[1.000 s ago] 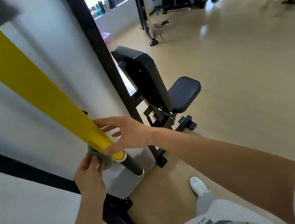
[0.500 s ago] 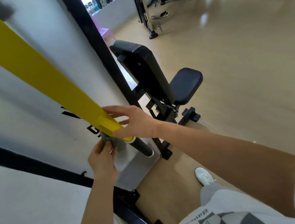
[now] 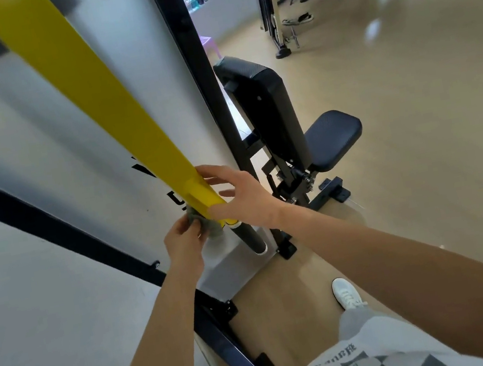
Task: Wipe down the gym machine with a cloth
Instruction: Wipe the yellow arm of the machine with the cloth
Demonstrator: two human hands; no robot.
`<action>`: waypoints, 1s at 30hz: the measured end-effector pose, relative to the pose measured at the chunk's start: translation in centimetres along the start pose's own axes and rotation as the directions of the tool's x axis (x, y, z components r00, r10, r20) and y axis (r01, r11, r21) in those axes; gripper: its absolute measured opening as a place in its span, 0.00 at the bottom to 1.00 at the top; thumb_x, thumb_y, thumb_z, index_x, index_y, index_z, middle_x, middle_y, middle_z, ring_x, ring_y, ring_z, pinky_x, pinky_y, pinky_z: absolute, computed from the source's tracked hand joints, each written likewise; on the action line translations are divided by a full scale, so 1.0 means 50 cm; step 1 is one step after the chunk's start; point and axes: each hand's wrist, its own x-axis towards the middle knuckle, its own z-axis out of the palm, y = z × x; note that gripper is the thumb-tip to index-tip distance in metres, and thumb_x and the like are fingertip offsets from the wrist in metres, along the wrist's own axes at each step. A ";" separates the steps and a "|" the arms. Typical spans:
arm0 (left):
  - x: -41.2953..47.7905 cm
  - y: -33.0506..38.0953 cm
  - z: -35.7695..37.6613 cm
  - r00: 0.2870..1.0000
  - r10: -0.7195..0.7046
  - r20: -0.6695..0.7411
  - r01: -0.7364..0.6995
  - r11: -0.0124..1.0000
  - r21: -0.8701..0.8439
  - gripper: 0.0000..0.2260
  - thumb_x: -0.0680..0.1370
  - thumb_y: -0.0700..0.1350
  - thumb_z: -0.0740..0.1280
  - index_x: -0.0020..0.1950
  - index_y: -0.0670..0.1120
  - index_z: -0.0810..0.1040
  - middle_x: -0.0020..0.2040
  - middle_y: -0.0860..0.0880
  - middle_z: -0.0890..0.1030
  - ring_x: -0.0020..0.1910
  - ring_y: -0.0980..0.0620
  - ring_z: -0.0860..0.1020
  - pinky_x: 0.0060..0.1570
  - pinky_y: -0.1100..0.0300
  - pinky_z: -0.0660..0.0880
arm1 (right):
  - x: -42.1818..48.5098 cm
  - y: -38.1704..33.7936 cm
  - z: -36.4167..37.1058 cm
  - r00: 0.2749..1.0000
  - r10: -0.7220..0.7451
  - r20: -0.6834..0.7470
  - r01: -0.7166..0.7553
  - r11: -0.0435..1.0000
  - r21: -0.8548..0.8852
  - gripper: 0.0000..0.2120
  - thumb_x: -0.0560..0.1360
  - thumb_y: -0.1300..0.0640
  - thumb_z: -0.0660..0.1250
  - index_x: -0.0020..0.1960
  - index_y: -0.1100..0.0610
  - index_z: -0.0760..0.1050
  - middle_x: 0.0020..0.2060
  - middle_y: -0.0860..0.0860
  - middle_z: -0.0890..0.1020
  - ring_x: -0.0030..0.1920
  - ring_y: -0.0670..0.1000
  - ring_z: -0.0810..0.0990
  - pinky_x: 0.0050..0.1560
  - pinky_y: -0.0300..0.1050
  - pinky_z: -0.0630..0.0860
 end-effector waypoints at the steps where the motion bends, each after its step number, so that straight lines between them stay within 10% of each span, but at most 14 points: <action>1: -0.001 0.000 -0.001 1.000 -0.005 0.011 0.005 1.000 -0.002 0.12 0.83 0.34 0.63 0.65 0.41 0.80 0.58 0.42 0.84 0.58 0.43 0.83 0.64 0.45 0.77 | 0.000 0.001 0.002 1.000 -0.005 -0.008 0.005 1.000 0.003 0.34 0.72 0.61 0.75 0.75 0.49 0.69 0.67 0.47 0.75 0.66 0.45 0.75 0.66 0.47 0.74; 13: -0.060 0.116 -0.042 0.933 0.350 -0.084 -0.354 0.935 -0.031 0.11 0.83 0.39 0.64 0.63 0.49 0.81 0.57 0.49 0.85 0.57 0.48 0.83 0.59 0.51 0.80 | 0.020 -0.021 0.005 0.997 -0.051 0.065 0.056 0.995 -0.083 0.31 0.72 0.52 0.77 0.71 0.46 0.69 0.63 0.43 0.77 0.62 0.42 0.77 0.61 0.41 0.72; 30: -0.058 0.347 -0.120 0.807 0.566 0.166 -0.527 0.818 -0.230 0.13 0.84 0.38 0.60 0.67 0.37 0.76 0.54 0.44 0.83 0.55 0.46 0.82 0.57 0.52 0.80 | 0.122 -0.164 0.022 0.961 -0.277 -0.015 0.276 0.960 -0.051 0.28 0.70 0.47 0.76 0.66 0.50 0.72 0.57 0.44 0.81 0.55 0.44 0.82 0.55 0.44 0.82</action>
